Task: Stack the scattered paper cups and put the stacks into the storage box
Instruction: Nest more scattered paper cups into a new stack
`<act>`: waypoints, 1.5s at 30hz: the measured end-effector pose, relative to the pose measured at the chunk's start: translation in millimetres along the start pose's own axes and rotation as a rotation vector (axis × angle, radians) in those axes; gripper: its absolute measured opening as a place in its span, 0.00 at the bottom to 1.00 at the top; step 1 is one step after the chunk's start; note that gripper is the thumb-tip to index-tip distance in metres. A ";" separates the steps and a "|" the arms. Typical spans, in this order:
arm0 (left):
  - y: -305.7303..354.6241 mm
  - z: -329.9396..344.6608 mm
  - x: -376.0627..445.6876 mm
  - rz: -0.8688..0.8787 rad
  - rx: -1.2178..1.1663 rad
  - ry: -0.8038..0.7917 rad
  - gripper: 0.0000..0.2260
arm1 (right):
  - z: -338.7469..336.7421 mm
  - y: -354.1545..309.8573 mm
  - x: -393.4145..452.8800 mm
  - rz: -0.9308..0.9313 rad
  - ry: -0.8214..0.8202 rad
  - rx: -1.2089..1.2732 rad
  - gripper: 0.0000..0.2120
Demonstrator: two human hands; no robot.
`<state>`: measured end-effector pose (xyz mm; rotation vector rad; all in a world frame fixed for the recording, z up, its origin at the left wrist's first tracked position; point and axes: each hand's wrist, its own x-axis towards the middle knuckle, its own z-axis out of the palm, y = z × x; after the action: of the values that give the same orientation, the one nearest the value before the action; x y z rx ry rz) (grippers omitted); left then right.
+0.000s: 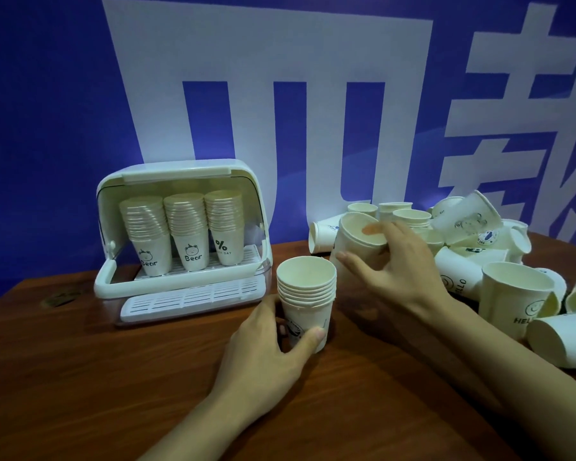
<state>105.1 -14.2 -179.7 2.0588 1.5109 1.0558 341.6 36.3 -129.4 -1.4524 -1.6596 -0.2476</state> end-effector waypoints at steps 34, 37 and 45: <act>83.0 -70.8 14.5 0.172 -0.120 0.118 0.26 | -59.8 -69.4 -7.1 0.052 -0.130 1.141 0.17; 81.7 -71.9 14.1 0.180 -0.110 0.127 0.28 | -61.6 -71.7 -5.6 0.055 -0.147 1.129 0.15; 88.0 -73.7 17.6 0.196 -0.160 0.047 0.35 | -65.0 -69.3 -0.7 0.165 -0.052 1.052 0.26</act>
<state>109.0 -38.4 -66.1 2.1138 1.2213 1.2622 312.1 -27.1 -65.0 -0.7591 -1.3347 0.6753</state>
